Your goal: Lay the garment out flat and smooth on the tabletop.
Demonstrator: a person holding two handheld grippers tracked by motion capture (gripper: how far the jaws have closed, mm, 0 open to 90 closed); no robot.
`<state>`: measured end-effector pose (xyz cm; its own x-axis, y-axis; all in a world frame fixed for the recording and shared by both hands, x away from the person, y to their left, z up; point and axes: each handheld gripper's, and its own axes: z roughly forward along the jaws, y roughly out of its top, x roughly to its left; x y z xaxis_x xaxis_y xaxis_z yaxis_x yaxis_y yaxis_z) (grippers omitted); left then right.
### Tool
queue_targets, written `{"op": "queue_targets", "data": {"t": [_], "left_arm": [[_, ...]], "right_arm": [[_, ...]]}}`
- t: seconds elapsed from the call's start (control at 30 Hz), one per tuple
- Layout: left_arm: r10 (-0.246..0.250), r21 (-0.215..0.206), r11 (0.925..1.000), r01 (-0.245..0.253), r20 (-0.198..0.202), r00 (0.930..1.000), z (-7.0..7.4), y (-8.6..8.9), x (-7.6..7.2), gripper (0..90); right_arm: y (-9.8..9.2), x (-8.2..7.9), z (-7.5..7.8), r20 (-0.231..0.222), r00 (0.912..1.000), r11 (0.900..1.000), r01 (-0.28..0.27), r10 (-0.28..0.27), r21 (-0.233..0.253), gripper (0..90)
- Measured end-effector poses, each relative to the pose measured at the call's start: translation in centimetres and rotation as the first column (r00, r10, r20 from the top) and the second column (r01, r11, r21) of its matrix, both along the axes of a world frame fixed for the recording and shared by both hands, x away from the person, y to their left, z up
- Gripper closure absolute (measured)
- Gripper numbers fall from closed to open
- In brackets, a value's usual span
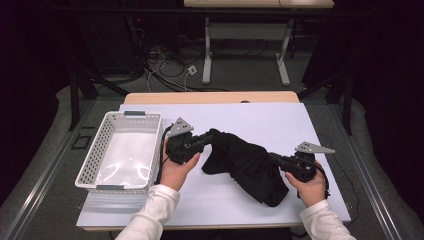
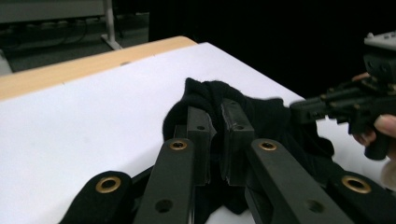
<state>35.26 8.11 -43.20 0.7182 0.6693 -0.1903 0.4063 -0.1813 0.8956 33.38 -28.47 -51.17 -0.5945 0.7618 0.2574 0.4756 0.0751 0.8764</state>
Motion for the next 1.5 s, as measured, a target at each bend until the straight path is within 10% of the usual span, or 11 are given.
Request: {"op": "queue_targets", "data": {"t": [0.37, 0.67, 1.0, 1.5], "left_arm": [[0.044, -0.01, 0.999, -0.043, 0.021, 0.9988, 4.2, -0.7, 3.8, 84.7], [0.069, 0.007, 0.9976, -0.069, 0.047, 0.9965, 6.5, -1.3, 5.2, 84.7], [0.123, 0.023, 0.9922, -0.122, -0.031, 0.9919, 3.4, 0.4, 6.8, 84.7], [0.114, 0.044, 0.9929, -0.111, -0.086, 0.9898, 0.1, -1.6, 8.2, 84.4]], "right_arm": [[-1.4, -0.3, 2.1, 0.065, 0.9971, 0.997, 0.035, -0.04, 0.074, 87.2], [-3.7, -1.2, 5.4, 0.183, 0.9753, 0.984, 0.097, -0.123, 0.147, 87.6], [-4.3, 0.3, 3.8, 0.133, 0.9783, 0.984, 0.146, -0.159, 0.102, 87.9], [-4.6, 2.2, 1.2, 0.056, 0.9823, 0.983, 0.177, -0.179, 0.037, 87.4]]}}
